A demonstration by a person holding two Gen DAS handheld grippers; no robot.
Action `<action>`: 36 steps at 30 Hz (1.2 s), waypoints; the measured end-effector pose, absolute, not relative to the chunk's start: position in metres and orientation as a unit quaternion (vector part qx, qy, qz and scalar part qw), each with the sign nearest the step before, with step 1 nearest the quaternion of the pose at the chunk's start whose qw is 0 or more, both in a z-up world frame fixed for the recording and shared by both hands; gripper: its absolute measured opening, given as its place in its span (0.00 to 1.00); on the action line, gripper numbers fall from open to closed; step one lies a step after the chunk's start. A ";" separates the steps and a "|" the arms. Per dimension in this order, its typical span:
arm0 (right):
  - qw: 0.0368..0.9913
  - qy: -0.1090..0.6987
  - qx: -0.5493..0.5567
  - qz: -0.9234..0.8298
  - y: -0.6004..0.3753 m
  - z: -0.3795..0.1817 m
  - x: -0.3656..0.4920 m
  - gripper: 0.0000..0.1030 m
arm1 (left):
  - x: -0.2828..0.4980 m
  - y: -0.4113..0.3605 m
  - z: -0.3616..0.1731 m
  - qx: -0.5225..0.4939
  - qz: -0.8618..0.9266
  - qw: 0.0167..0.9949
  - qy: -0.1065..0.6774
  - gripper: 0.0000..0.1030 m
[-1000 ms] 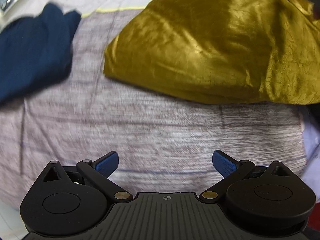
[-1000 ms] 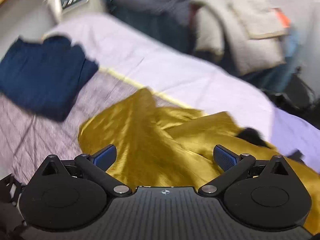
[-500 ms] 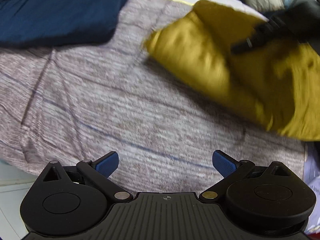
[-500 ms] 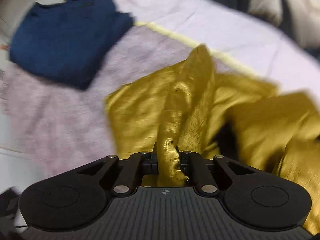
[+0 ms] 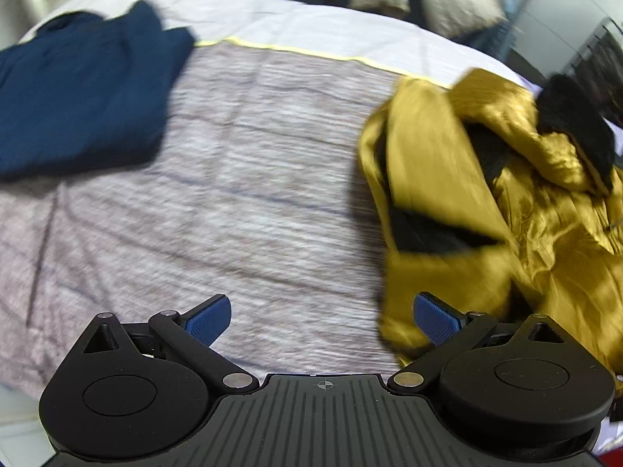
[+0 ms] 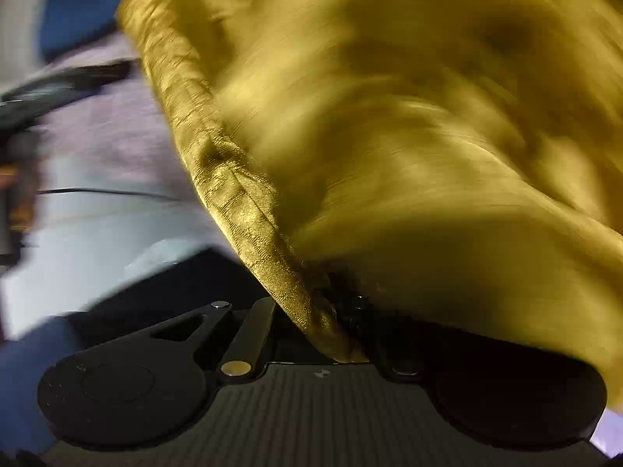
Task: Fold large clothes
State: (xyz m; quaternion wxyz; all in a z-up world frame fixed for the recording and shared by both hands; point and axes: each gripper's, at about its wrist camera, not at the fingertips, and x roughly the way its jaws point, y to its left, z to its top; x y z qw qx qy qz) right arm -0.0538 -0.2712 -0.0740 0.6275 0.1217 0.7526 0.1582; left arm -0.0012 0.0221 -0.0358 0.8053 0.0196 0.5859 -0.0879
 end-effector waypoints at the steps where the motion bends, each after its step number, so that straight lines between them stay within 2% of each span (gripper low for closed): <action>1: 0.632 0.757 0.120 0.115 -0.290 -0.080 -0.064 0.10 | -0.001 0.014 -0.037 0.022 -0.100 0.804 0.586 1.00; 3: 0.637 0.756 0.145 0.038 -0.323 -0.087 -0.082 0.10 | -0.003 0.000 -0.039 0.028 -0.123 0.800 0.586 1.00; 6: 0.656 0.747 0.101 -0.031 -0.336 -0.092 -0.097 0.09 | -0.006 -0.020 -0.042 0.046 -0.152 0.794 0.587 1.00; 8: 0.659 0.744 0.104 -0.043 -0.328 -0.092 -0.099 0.13 | -0.006 -0.028 -0.042 0.057 -0.162 0.793 0.584 1.00; 10: 0.667 0.737 0.105 -0.033 -0.310 -0.086 -0.097 0.28 | -0.007 -0.032 -0.042 0.062 -0.165 0.794 0.582 1.00; 11: 0.675 0.731 0.094 -0.025 -0.300 -0.083 -0.098 0.48 | -0.007 -0.033 -0.041 0.061 -0.166 0.795 0.581 1.00; 12: 0.685 0.724 0.077 -0.016 -0.289 -0.075 -0.099 0.75 | -0.006 -0.034 -0.041 0.060 -0.167 0.795 0.580 1.00; 14: 0.713 0.700 0.044 0.013 -0.263 -0.053 -0.100 0.93 | -0.004 -0.032 -0.043 0.059 -0.167 0.794 0.582 1.00; 19: 0.722 0.688 -0.015 0.073 -0.226 -0.018 -0.102 0.93 | 0.001 -0.029 -0.044 0.063 -0.162 0.795 0.581 1.00; 28: 0.790 0.598 0.105 0.088 -0.252 0.032 -0.071 0.93 | 0.029 -0.007 -0.047 0.108 -0.167 0.812 0.549 1.00; 33: 0.830 0.545 0.115 0.012 -0.281 0.034 -0.060 0.95 | 0.068 0.017 -0.047 0.128 -0.180 0.826 0.519 1.00; 36: 0.837 0.527 0.141 -0.045 -0.314 0.039 -0.065 0.95 | 0.093 0.013 -0.040 0.099 -0.228 0.828 0.503 1.00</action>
